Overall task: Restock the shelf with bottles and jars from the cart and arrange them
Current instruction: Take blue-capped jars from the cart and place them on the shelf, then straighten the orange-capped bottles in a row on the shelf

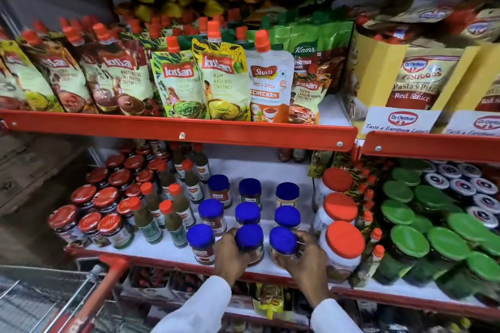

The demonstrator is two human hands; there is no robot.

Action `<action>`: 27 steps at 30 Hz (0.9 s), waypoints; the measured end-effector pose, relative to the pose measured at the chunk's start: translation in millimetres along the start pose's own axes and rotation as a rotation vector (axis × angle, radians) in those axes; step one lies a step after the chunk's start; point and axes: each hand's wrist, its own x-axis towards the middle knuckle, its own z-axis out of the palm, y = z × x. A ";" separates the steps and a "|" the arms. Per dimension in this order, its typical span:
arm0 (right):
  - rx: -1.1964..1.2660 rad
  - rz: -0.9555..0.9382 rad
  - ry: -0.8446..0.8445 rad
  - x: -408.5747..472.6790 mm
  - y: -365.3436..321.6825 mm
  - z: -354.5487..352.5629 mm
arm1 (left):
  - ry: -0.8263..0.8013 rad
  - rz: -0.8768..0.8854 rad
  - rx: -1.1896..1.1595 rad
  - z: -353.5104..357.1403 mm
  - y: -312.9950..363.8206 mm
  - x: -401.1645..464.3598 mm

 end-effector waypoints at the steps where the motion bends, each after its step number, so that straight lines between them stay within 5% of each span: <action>1: -0.006 0.004 0.000 0.8 0.6 -0.1 | -0.006 -0.002 -0.002 -0.1 -2.2 0.5; 7: -0.174 -0.086 0.069 -6.6 -16.1 -1.6 | -0.041 0.076 0.026 -17.3 4.2 -2.2; 14: -0.456 -0.431 0.027 -13.8 -67.9 17.3 | 0.254 0.544 0.469 -80.0 -1.1 -17.1; 20: -0.502 -0.538 -0.142 -12.0 -104.6 71.1 | 0.382 0.493 0.601 -138.4 -34.6 -11.1; 27: -0.339 -0.480 -0.302 -8.6 -156.7 145.0 | 0.411 0.316 0.456 -190.5 -77.1 15.8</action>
